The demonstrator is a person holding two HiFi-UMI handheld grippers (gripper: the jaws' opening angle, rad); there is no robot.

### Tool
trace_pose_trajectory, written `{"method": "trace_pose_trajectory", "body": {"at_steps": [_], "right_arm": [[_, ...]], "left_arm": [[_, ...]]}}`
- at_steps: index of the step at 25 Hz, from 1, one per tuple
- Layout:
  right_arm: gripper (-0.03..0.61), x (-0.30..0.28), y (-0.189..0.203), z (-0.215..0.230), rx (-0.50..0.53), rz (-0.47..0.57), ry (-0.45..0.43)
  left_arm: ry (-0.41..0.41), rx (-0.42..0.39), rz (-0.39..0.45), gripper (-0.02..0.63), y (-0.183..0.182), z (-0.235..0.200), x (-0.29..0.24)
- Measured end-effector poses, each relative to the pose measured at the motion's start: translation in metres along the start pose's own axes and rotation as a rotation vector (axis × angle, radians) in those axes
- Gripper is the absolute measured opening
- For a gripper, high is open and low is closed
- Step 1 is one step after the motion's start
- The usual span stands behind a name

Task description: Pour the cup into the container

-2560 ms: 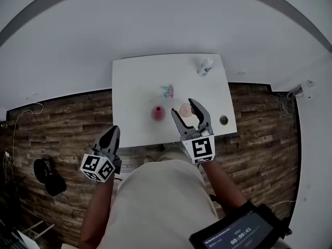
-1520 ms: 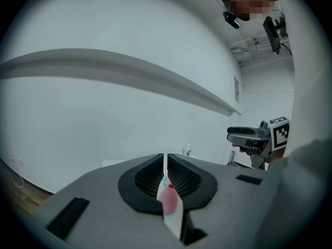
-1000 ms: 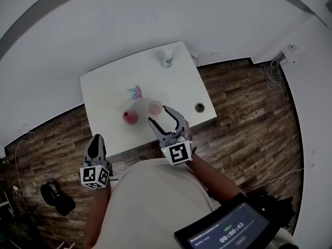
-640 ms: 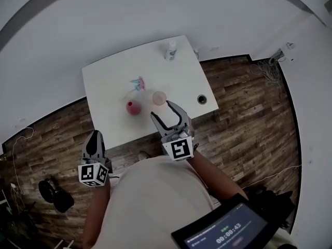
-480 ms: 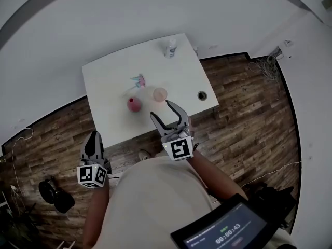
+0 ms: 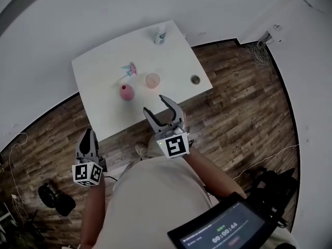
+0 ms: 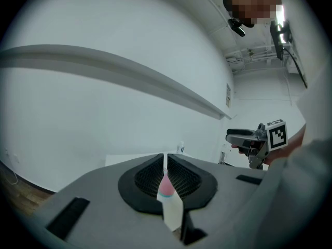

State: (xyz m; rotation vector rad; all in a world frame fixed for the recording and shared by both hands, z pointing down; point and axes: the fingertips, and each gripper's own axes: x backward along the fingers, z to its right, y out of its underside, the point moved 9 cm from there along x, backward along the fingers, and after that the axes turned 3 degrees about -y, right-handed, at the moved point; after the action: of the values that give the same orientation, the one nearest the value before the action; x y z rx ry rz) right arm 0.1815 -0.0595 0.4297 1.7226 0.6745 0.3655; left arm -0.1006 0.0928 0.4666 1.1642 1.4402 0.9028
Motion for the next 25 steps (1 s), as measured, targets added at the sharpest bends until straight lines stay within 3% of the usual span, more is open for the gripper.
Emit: {"method": "trace_pose_trajectory", "body": {"at_steps": [11,25], "right_arm": [[0.262,0.028,0.008,0.012,0.007,-0.028,-0.024],[0.262,0.118,0.026,0.074,-0.003,-0.055,-0.057]], "left_arm": [[-0.048,0.0,-0.005,0.014,0.009,0.021,0.007],[-0.091,-0.009,-0.021,0.014,0.019,0.123,0.017]]}}
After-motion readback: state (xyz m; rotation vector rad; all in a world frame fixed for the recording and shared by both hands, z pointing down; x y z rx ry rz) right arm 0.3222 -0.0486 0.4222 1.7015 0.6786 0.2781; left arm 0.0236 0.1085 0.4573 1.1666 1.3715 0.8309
